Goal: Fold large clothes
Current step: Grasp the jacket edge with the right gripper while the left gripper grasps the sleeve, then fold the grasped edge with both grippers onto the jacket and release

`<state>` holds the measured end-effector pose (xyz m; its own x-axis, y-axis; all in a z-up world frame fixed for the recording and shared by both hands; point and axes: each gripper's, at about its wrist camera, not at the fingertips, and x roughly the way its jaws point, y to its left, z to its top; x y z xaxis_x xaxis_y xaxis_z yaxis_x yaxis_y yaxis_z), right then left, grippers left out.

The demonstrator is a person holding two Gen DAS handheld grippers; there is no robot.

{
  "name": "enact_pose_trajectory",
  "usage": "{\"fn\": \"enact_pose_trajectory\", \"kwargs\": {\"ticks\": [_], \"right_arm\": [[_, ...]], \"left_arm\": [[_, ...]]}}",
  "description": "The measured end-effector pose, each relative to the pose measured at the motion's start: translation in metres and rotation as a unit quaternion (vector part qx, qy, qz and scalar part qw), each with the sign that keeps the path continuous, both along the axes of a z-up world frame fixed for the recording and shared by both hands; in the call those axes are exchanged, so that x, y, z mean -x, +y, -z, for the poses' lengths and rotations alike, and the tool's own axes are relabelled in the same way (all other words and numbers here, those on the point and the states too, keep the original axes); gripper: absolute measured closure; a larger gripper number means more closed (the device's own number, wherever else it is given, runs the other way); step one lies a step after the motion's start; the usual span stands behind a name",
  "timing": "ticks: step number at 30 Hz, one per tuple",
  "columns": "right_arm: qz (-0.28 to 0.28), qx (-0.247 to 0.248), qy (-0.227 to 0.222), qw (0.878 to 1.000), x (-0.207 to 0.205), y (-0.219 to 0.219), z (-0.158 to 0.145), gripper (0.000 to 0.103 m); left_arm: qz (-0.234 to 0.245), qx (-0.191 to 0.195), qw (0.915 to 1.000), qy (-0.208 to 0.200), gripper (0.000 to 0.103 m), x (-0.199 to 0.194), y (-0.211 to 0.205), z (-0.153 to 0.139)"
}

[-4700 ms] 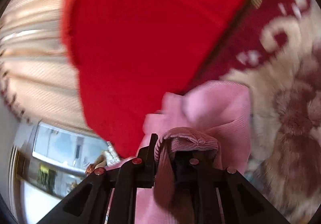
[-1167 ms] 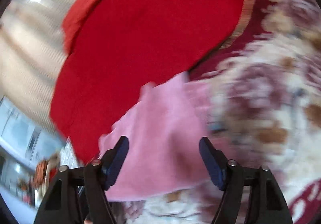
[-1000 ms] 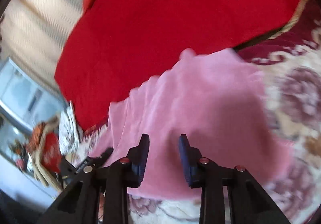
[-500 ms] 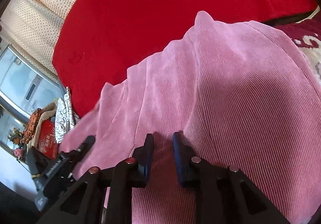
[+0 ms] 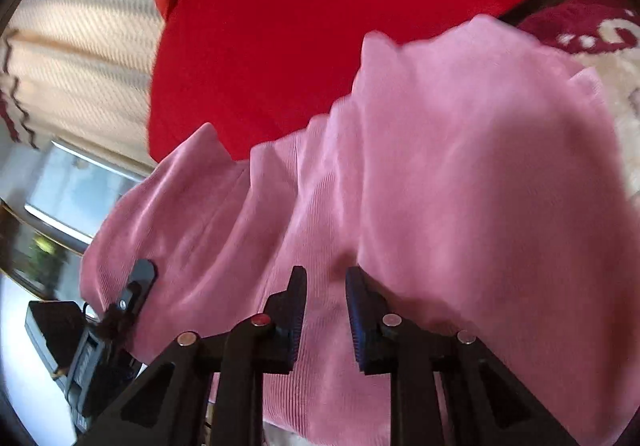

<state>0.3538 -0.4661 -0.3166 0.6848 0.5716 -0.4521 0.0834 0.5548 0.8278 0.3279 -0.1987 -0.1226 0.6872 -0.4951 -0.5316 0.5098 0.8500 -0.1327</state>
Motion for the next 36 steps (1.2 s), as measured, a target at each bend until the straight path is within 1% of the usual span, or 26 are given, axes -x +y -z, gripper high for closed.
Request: {"fn": "enact_pose_trajectory", "kwargs": {"ticks": [1, 3, 5, 7, 9, 11, 12, 13, 14, 15, 16, 17, 18, 20, 22, 24, 25, 26, 28, 31, 32, 33, 34, 35, 36], "right_arm": [[0.014, -0.014, -0.011, 1.0, 0.005, -0.014, -0.002, 0.077], [0.048, -0.038, -0.033, 0.998, 0.017, -0.046, -0.008, 0.077], [0.076, -0.052, -0.05, 0.994, 0.029, -0.075, -0.011, 0.077], [0.08, -0.078, -0.057, 0.992, 0.035, -0.097, -0.006, 0.077], [0.072, -0.112, -0.045, 0.99, 0.035, -0.117, 0.007, 0.076], [0.086, -0.139, -0.027, 0.986, 0.034, -0.134, 0.022, 0.076], [0.085, -0.149, -0.02, 0.985, 0.032, -0.138, 0.028, 0.076], [0.081, -0.167, -0.007, 0.983, 0.028, -0.143, 0.037, 0.075], [0.075, -0.179, 0.0, 0.981, 0.028, -0.142, 0.042, 0.075], [0.07, -0.187, 0.001, 0.98, 0.025, -0.142, 0.045, 0.075], [0.062, -0.192, 0.002, 0.979, 0.021, -0.139, 0.046, 0.075], [0.052, -0.186, 0.004, 0.981, 0.017, -0.137, 0.043, 0.075], [0.05, -0.179, 0.006, 0.983, 0.017, -0.136, 0.04, 0.075], [0.057, -0.159, 0.013, 0.985, 0.014, -0.136, 0.034, 0.075], [0.083, -0.136, 0.033, 0.987, 0.018, -0.141, 0.03, 0.075], [0.12, -0.112, 0.048, 0.985, 0.032, -0.154, 0.032, 0.074], [0.133, -0.106, 0.043, 0.985, 0.037, -0.158, 0.029, 0.074], [0.136, -0.102, 0.026, 0.985, 0.041, -0.161, 0.022, 0.074], [0.121, -0.098, -0.019, 0.988, 0.048, -0.16, 0.004, 0.074], [0.079, -0.087, -0.102, 0.988, 0.057, -0.147, -0.03, 0.074], [0.058, -0.082, -0.124, 0.987, 0.059, -0.139, -0.039, 0.074], [0.038, -0.072, -0.129, 0.988, 0.056, -0.13, -0.045, 0.07], [0.018, -0.06, -0.115, 0.991, 0.05, -0.12, -0.046, 0.068], [-0.001, -0.052, -0.088, 0.995, 0.043, -0.112, -0.038, 0.067], [-0.022, -0.043, -0.052, 0.997, 0.034, -0.105, -0.025, 0.066]], "left_arm": [[0.021, -0.027, 0.9994, -0.011, 0.081, 0.007, -0.024, -0.003], [0.049, -0.056, 0.9971, -0.017, 0.082, 0.021, -0.053, -0.001], [0.076, -0.089, 0.993, -0.02, 0.082, 0.03, -0.086, 0.009], [0.103, -0.126, 0.9866, -0.017, 0.082, 0.039, -0.118, 0.03], [0.12, -0.152, 0.9811, -0.007, 0.081, 0.049, -0.136, 0.051], [0.122, -0.18, 0.9759, -0.016, 0.08, 0.056, -0.146, 0.072], [0.123, -0.192, 0.9732, -0.028, 0.077, 0.062, -0.148, 0.077], [0.127, -0.198, 0.9712, -0.038, 0.072, 0.065, -0.15, 0.08], [0.14, -0.195, 0.9703, -0.033, 0.06, 0.066, -0.15, 0.08], [0.149, -0.191, 0.9697, -0.029, 0.052, 0.069, -0.152, 0.079], [0.158, -0.187, 0.9692, -0.025, 0.049, 0.07, -0.152, 0.077], [0.165, -0.182, 0.969, -0.021, 0.045, 0.07, -0.151, 0.076], [0.174, -0.178, 0.9684, -0.017, 0.038, 0.071, -0.151, 0.079], [0.201, -0.179, 0.963, -0.009, 0.031, 0.074, -0.151, 0.081], [0.211, -0.193, 0.9582, -0.014, 0.031, 0.071, -0.155, 0.087], [0.218, -0.187, 0.9577, -0.019, 0.029, 0.072, -0.149, 0.087], [0.223, -0.177, 0.9586, -0.016, 0.029, 0.075, -0.143, 0.085], [0.232, -0.157, 0.9598, -0.01, 0.027, 0.082, -0.129, 0.08], [0.248, -0.123, 0.9609, 0.003, 0.027, 0.083, -0.119, 0.073], [0.253, -0.094, 0.9629, 0.014, 0.027, 0.084, -0.107, 0.064], [0.254, -0.086, 0.9632, 0.02, 0.027, 0.078, -0.103, 0.062], [0.255, -0.079, 0.9635, 0.024, 0.027, 0.076, -0.097, 0.058], [0.257, -0.07, 0.9634, 0.027, 0.027, 0.08, -0.091, 0.055], [0.263, -0.062, 0.9622, 0.029, 0.027, 0.085, -0.089, 0.054], [0.278, -0.051, 0.9587, 0.031, 0.027, 0.092, -0.074, 0.048]]}}
